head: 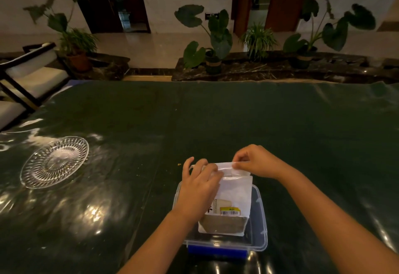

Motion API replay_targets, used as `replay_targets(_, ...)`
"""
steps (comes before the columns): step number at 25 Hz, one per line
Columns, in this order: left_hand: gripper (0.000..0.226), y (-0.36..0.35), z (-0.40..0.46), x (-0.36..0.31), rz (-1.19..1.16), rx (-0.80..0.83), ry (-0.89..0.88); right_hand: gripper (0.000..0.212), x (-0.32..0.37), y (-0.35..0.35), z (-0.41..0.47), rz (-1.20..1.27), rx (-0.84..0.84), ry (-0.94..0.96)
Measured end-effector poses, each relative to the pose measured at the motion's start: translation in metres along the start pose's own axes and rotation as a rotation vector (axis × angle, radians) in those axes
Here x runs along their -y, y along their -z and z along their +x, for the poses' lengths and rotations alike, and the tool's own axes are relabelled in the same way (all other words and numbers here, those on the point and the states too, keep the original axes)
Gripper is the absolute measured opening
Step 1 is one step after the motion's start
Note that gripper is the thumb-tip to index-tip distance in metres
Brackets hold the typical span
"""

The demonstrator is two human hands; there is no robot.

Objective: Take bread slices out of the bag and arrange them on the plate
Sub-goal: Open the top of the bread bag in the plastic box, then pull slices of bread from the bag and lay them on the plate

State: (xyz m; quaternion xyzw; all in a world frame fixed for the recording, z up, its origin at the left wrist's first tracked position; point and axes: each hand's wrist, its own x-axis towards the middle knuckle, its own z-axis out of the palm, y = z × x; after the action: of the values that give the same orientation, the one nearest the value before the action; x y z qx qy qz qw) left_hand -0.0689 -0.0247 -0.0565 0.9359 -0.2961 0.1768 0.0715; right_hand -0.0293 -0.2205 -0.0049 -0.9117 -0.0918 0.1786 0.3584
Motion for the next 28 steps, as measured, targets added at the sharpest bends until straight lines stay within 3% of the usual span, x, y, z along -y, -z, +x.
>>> replay_targets(2, 0.041, 0.006, 0.005, -0.002, 0.022, 0.055, -0.016, 0.016, -0.002, 0.002, 0.001, 0.015, -0.002, -0.019)
replay_targets(7, 0.040, 0.020, -0.030, 0.001, -0.105, 0.105, -0.203, 0.009, -0.006, 0.010, 0.011, -0.048, -0.206, -0.080)
replay_targets(11, 0.058, 0.040, -0.053, 0.003, -0.167, 0.162, -0.281, 0.011, 0.004, 0.007, 0.015, -0.251, -0.275, -0.146)
replay_targets(14, 0.055, 0.049, -0.044, 0.000, -0.149, 0.174, -0.302, 0.018, 0.025, -0.002, 0.001, -0.424, -0.354, 0.155)
replay_targets(17, 0.037, 0.051, -0.033, 0.000, -0.116, 0.162, -0.345, 0.007, 0.045, -0.022, -0.023, -0.498, -0.091, 0.416)
replay_targets(21, 0.039, 0.054, -0.030, 0.015, -0.042, 0.188, -0.392, 0.039, 0.032, -0.023, -0.039, -0.599, 0.244, 0.308)
replay_targets(24, 0.056, 0.060, -0.023, 0.028, 0.038, 0.247, -0.429, 0.065, 0.022, -0.015, -0.044, -0.653, 0.252, 0.254)
replay_targets(26, 0.062, 0.065, -0.019, 0.037, 0.075, 0.320, -0.440, 0.065, 0.019, -0.014, -0.045, -0.722, 0.213, 0.257)
replay_targets(28, 0.052, 0.069, -0.019, 0.047, 0.109, 0.372, -0.441, 0.065, 0.017, -0.012, -0.043, -0.793, 0.169, 0.234)
